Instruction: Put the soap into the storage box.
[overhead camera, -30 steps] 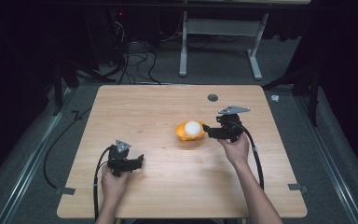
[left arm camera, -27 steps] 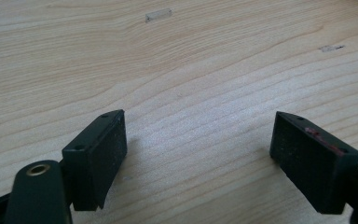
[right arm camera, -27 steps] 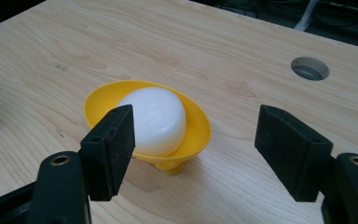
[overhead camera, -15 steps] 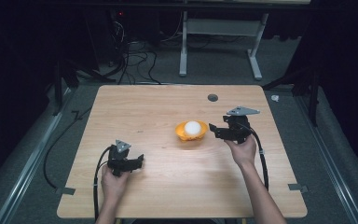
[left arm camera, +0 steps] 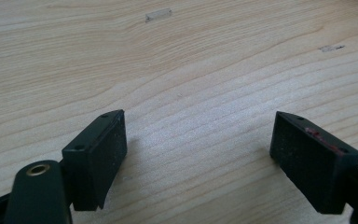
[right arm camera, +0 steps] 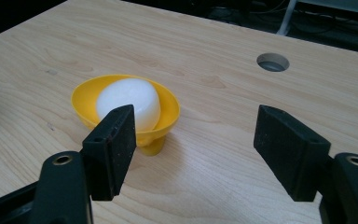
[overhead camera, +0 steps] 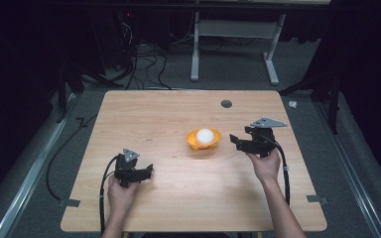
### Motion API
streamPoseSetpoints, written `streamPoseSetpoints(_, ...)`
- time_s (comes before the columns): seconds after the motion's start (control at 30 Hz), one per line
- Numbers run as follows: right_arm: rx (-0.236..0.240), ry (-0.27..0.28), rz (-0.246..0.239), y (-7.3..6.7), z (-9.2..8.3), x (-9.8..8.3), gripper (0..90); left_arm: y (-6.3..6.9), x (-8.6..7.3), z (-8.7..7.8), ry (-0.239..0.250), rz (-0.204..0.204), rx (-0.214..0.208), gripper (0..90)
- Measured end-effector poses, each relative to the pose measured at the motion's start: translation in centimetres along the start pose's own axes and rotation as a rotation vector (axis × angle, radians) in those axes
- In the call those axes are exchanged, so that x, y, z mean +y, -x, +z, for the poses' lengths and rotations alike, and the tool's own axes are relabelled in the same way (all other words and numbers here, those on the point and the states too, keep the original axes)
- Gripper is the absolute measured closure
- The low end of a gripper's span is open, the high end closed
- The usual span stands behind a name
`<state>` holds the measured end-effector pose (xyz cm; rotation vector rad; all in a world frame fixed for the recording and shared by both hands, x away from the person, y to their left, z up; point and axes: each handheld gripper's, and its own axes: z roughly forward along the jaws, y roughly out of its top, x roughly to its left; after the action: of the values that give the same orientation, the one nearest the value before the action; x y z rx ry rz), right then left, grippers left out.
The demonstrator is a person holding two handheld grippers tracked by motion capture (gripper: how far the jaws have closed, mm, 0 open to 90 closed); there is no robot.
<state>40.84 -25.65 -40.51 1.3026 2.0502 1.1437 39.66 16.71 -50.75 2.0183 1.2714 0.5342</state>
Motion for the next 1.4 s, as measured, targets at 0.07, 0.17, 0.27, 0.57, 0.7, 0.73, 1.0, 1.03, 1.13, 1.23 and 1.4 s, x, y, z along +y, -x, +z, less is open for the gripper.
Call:
streamPoseSetpoints(0.07,-0.002,0.000,0.005,0.0,-0.2,-0.1,30.5,0.0,0.0,0.0,0.000,0.000,0.000,19.0)
streamPoseSetpoints(0.17,-0.006,0.010,0.011,0.1,-0.6,-0.4,30.5,0.0,0.0,0.0,0.000,0.000,0.000,19.0)
streamPoseSetpoints(0.27,-0.005,0.010,0.008,0.1,-0.9,-0.7,30.9,0.0,0.0,0.0,0.000,0.000,0.000,19.0)
streamPoseSetpoints(0.57,-0.005,0.000,0.023,0.2,-1.5,-1.9,31.8,0.0,0.0,0.0,0.000,0.000,0.000,19.0)
streamPoseSetpoints(0.7,-0.006,0.005,0.029,0.2,-1.8,-2.2,31.8,0.0,0.0,0.0,0.000,0.000,0.000,19.0)
streamPoseSetpoints(0.73,-0.006,0.007,0.029,0.2,-1.9,-2.3,31.8,0.0,0.0,0.0,0.000,0.000,0.000,19.0)
streamPoseSetpoints(1.0,-0.006,0.015,0.039,0.2,-2.4,-2.8,31.8,0.0,0.0,0.0,0.000,0.000,0.000,19.0)
streamPoseSetpoints(1.03,-0.004,0.015,0.039,0.2,-2.4,-2.9,31.8,0.0,0.0,0.0,0.000,0.000,0.000,19.0)
streamPoseSetpoints(1.13,-0.005,0.012,0.046,0.2,-2.5,-3.2,31.8,0.0,0.0,0.0,0.000,0.000,0.000,19.0)
streamPoseSetpoints(1.23,0.002,0.016,0.053,0.3,-2.6,-3.5,31.8,0.0,0.0,0.0,0.000,0.000,0.000,19.0)
streamPoseSetpoints(1.4,0.006,0.020,0.056,0.2,-2.9,-3.8,31.7,0.0,0.0,0.0,0.000,0.000,0.000,19.0)
